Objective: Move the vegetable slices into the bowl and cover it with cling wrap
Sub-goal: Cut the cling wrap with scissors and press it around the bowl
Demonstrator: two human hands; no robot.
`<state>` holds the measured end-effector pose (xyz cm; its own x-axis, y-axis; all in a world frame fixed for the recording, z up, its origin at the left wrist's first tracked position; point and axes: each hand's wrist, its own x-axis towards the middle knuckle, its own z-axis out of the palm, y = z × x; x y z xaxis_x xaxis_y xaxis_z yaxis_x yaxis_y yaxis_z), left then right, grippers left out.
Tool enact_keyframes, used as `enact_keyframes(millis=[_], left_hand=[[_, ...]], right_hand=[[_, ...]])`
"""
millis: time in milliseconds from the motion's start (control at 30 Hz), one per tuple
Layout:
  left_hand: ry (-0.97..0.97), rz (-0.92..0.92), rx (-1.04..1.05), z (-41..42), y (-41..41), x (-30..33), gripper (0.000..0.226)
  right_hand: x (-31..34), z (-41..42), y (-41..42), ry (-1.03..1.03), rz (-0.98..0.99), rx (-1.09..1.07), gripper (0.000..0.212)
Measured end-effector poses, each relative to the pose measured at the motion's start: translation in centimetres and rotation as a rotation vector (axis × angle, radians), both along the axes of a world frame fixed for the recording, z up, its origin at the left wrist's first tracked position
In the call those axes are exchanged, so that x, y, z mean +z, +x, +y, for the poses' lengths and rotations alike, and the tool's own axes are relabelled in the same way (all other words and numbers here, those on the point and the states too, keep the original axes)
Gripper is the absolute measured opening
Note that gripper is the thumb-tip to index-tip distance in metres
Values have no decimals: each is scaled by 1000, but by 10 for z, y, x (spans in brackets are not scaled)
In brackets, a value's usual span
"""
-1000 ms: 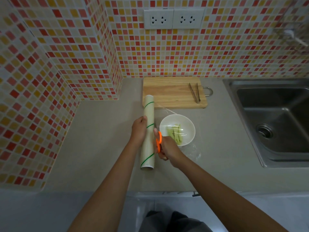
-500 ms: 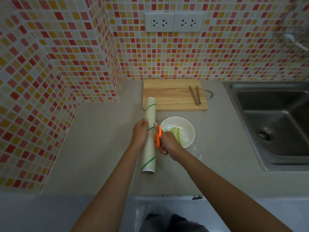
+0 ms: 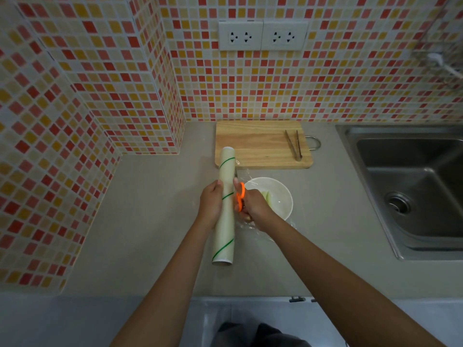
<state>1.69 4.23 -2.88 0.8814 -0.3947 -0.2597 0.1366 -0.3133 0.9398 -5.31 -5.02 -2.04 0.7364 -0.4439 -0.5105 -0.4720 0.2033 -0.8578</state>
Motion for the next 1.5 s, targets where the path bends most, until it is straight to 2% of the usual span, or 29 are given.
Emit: enact_keyframes(millis=[100,233,600,867,1067,1333,1500], left_hand=[[-18,11,-3,1,-1,-2,41],[-39,18,-12,2,-2,-3,42],[-46,31,-9,1,0,-3,41],[-74,47,-11,0,1,-5,39],[-85,78,-16,2,1,-6,39],[-106,98,-3,15,-2,-8,40],[49,-40,44,38,5,-15,29]], right_hand=[[3,-5,5,10,-3,10,61],[6,-10,11,-22,23,43,70],[8,-24,29,11,-62,45,57],[9,-37,44,55,-61,16,55],[9,-47,55,87,-27,11,64],[25,-59,66,84,-130,-84,51],[57,-78,52,19,-164,-154,33]])
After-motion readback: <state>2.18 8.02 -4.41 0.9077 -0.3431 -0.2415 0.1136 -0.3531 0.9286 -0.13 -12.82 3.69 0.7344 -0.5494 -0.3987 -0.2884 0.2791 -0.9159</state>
